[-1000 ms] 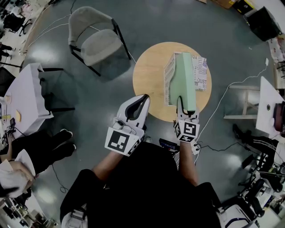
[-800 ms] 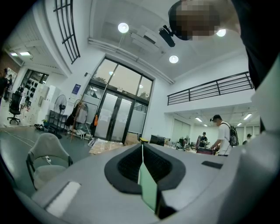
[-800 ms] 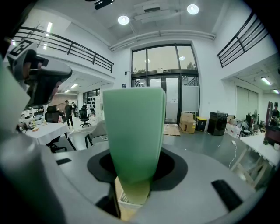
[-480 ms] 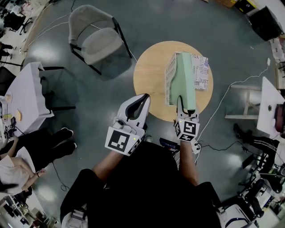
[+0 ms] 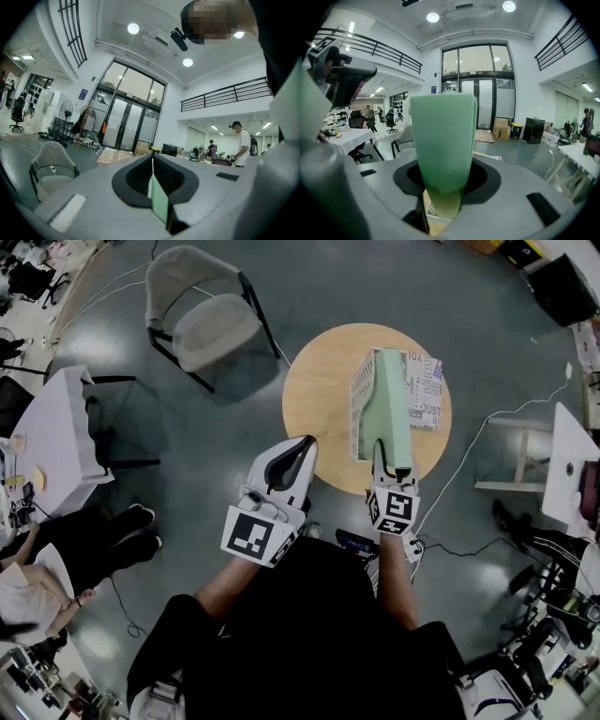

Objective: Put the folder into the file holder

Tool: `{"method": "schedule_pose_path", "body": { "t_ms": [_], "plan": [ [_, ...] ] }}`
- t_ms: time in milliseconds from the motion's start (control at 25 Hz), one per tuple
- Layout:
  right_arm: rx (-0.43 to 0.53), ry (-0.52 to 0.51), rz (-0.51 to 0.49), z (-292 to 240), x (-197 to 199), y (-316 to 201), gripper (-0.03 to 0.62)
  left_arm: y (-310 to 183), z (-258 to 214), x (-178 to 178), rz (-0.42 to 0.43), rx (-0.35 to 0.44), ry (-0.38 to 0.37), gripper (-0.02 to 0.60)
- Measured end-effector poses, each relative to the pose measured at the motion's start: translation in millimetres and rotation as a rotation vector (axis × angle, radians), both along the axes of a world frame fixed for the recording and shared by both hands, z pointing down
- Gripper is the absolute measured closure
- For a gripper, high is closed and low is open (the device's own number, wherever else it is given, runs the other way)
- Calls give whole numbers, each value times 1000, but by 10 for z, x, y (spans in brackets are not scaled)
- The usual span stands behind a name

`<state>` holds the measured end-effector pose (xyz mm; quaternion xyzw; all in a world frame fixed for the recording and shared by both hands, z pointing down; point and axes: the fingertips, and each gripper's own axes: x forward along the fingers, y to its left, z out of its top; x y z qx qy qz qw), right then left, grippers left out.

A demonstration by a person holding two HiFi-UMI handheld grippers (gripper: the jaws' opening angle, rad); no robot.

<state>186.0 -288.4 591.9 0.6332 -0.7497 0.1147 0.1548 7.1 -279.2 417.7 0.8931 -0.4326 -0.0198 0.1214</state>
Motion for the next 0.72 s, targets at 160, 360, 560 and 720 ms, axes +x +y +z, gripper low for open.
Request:
{"method": "schedule_pose_path", "body": {
  "t_ms": [160, 360, 560, 720],
  "plan": [
    [-6, 1, 0, 24, -3, -3, 442, 17, -1, -8, 0, -3, -1, 571],
    [-16, 2, -2, 88, 6, -18, 442, 30, 18, 6, -1, -6, -1, 571],
    [-23, 1, 2, 116, -16, -23, 442, 56, 20, -25, -4, -7, 0, 571],
    [-29, 2, 3, 141, -15, -27, 442, 60, 19, -27, -3, -7, 1, 571]
  ]
}}
